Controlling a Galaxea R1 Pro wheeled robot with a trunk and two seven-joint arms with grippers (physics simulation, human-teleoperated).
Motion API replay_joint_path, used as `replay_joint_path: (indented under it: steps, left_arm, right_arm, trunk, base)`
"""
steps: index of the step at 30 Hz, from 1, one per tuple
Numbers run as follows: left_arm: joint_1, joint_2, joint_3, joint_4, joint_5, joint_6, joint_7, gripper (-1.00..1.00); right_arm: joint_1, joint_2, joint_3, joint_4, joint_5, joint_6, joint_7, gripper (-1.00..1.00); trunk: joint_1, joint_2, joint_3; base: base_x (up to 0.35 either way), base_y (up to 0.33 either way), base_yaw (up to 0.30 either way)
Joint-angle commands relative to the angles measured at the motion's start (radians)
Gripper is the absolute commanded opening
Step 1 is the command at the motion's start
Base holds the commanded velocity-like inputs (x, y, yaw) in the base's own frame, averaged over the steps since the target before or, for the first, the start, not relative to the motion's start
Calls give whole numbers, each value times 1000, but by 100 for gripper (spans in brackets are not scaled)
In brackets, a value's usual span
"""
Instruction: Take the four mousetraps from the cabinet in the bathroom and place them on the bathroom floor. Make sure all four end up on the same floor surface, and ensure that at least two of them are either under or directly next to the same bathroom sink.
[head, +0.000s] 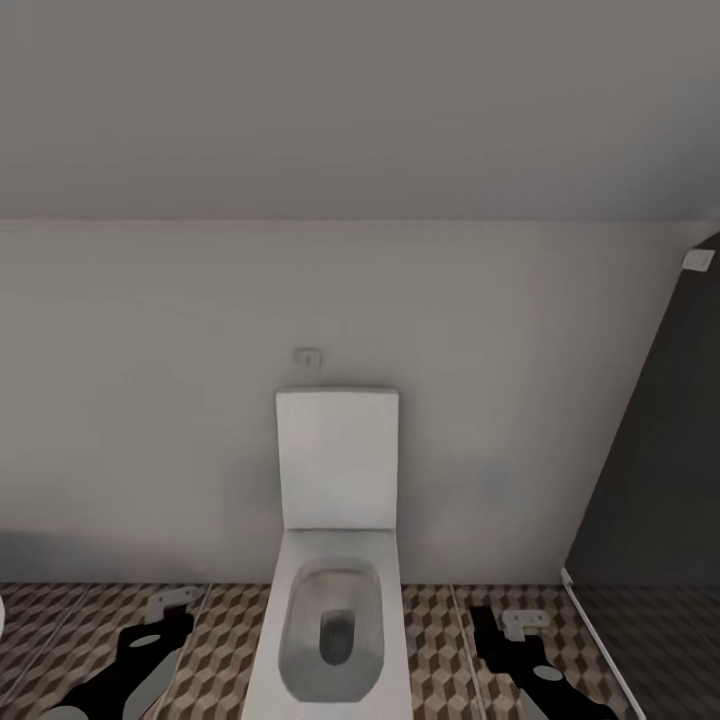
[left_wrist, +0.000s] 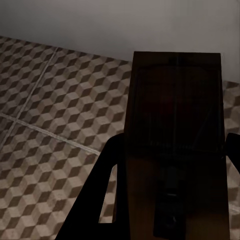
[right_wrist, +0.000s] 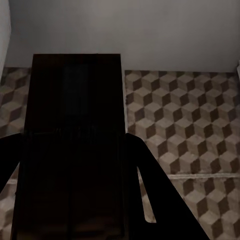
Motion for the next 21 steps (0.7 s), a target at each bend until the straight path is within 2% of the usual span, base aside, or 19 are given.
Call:
replay_joint_path:
  steps: [1,21]
  left_arm:
    - [-1,1,-8,-3,5,3,9,-100]
    - [-1,2,-8,-4,5,3,10,-100]
  right_arm:
    - [-1,0,8,1,-10,-5,-3,-100]
    - [-1,0,10,2,-6,-10,-3,-100]
  trunk:
    - [4,-8,-4]
    - [81,-148,-67]
  base:
    - [0,0,0]
    - [0,0,0]
